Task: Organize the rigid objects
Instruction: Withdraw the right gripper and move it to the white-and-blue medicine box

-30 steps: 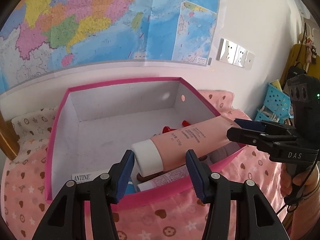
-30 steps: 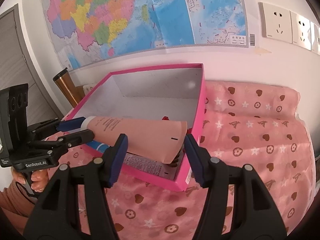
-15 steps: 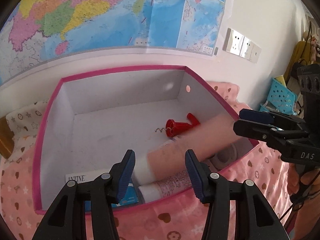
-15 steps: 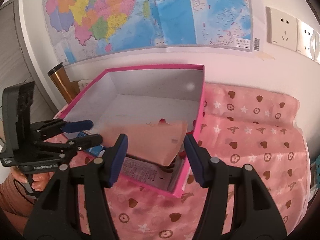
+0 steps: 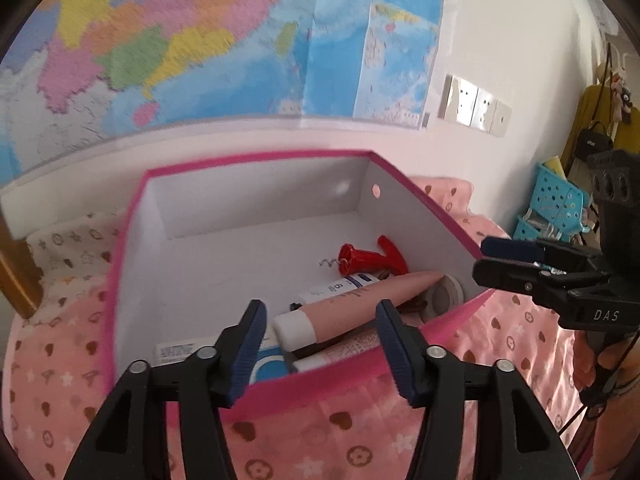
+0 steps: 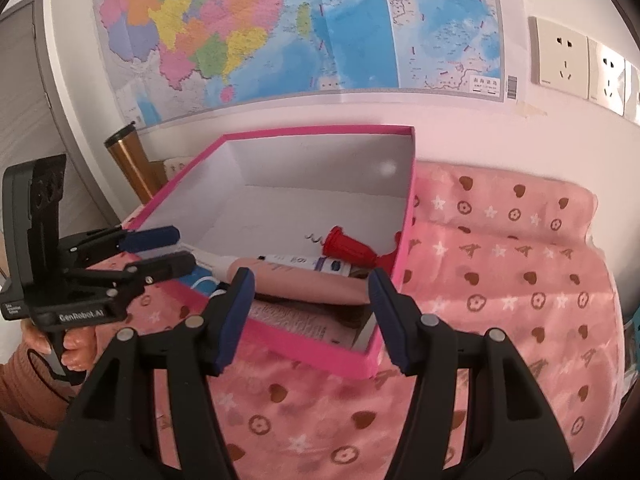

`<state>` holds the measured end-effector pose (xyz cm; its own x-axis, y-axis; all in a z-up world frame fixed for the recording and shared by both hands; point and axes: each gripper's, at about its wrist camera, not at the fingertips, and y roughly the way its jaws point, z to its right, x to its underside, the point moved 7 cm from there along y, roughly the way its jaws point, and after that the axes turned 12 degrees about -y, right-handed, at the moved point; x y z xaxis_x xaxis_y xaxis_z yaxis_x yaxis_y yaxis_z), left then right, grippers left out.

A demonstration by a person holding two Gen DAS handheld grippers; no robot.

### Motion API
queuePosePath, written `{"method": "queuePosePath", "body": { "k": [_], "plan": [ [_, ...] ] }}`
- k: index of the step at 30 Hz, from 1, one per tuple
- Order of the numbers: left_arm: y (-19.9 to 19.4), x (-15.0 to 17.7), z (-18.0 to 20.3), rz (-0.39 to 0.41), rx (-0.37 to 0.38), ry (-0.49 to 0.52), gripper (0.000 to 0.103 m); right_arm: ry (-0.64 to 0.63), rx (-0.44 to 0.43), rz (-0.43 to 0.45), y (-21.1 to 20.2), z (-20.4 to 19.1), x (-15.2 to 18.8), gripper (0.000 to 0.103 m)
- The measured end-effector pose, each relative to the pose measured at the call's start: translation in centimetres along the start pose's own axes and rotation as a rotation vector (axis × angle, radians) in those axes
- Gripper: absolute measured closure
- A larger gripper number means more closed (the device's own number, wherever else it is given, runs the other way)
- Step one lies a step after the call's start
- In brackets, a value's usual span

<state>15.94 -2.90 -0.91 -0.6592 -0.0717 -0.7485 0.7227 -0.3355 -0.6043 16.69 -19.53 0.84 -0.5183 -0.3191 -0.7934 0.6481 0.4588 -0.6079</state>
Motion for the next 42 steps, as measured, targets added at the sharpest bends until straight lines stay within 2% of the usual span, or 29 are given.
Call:
{"method": "queuePosePath", "body": {
  "k": [5, 8, 12, 19, 24, 33, 42],
  "plan": [
    [-3.7, 0.9, -1.1, 0.068, -0.026, 0.007, 0.035, 0.01, -0.092, 0.041, -1.7, -2.4, 0.9, 0.042],
    [-5.2, 2.0, -2.4, 0.078, -0.055, 0.003, 0.034, 0.004, -0.168, 0.044, -2.4, -4.6, 1.9, 0.042],
    [-6.2, 4.0, -4.4, 0.057, -0.107, -0.022, 0.034, -0.007, -0.261, 0.012, -2.2, -7.6, 3.7, 0.042],
    [-6.3, 8.2, -7.4, -0.022, -0.177, -0.074, 0.034, -0.034, -0.38, -0.098, 0.1, -12.4, 7.2, 0.042],
    [-6.7, 10.5, -8.6, -0.063, -0.197, -0.099, 0.034, -0.047, -0.453, -0.172, 1.7, -15.6, 9.4, 0.042],
    [-6.7, 13.6, -8.5, -0.135, -0.159, -0.112, 0.035, -0.043, -0.529, -0.232, 3.1, -18.8, 11.0, 0.045],
    [-6.3, 15.2, -7.8, -0.192, -0.098, -0.136, 0.039, -0.003, -0.549, -0.243, 4.7, -19.4, 10.9, 0.051]
  ]
}}
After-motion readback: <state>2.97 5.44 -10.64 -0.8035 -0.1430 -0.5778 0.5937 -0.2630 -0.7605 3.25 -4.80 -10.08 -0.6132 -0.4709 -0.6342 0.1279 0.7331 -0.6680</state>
